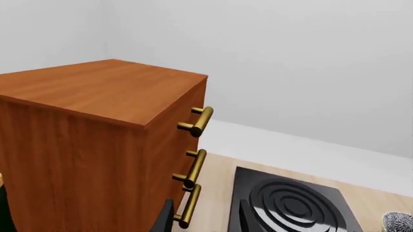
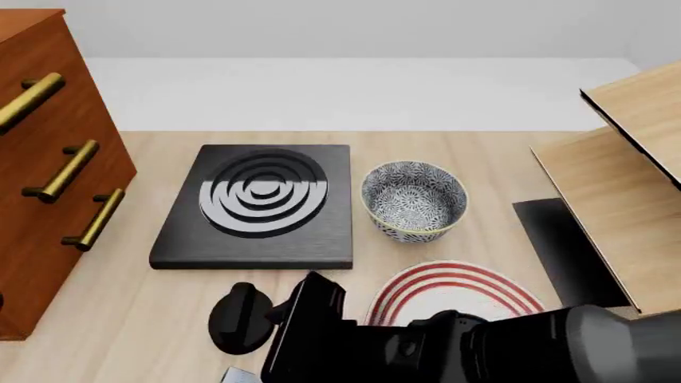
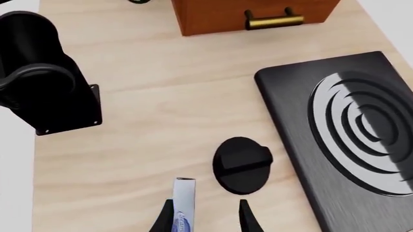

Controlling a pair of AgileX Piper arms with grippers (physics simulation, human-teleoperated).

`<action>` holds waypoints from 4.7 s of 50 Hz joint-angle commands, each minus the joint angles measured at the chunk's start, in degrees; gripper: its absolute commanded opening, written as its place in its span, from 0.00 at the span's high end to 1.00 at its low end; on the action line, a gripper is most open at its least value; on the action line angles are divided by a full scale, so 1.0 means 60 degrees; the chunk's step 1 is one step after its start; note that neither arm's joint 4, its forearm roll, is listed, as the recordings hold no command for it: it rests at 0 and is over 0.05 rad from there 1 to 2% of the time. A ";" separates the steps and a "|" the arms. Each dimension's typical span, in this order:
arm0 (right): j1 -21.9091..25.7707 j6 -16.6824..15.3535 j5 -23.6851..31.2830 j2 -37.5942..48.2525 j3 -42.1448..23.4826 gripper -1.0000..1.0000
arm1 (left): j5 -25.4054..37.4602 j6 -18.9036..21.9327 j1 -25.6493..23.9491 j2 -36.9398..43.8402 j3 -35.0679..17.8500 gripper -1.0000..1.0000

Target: Pick up the cream cheese and put it in the bowl.

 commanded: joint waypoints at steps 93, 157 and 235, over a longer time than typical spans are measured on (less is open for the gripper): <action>0.0386 0.0908 -0.0917 0.1706 -0.0358 0.00 | 0.0018 -0.0113 -0.0423 0.0001 0.0205 0.00; 0.0347 0.1355 -0.0569 0.1372 -0.0186 1.00 | 0.0003 0.0042 -0.0581 0.0001 0.0225 0.00; -0.4900 -0.0051 0.5417 -0.1511 -0.4318 1.00 | 0.0045 0.0088 -0.0608 0.0000 0.0106 0.00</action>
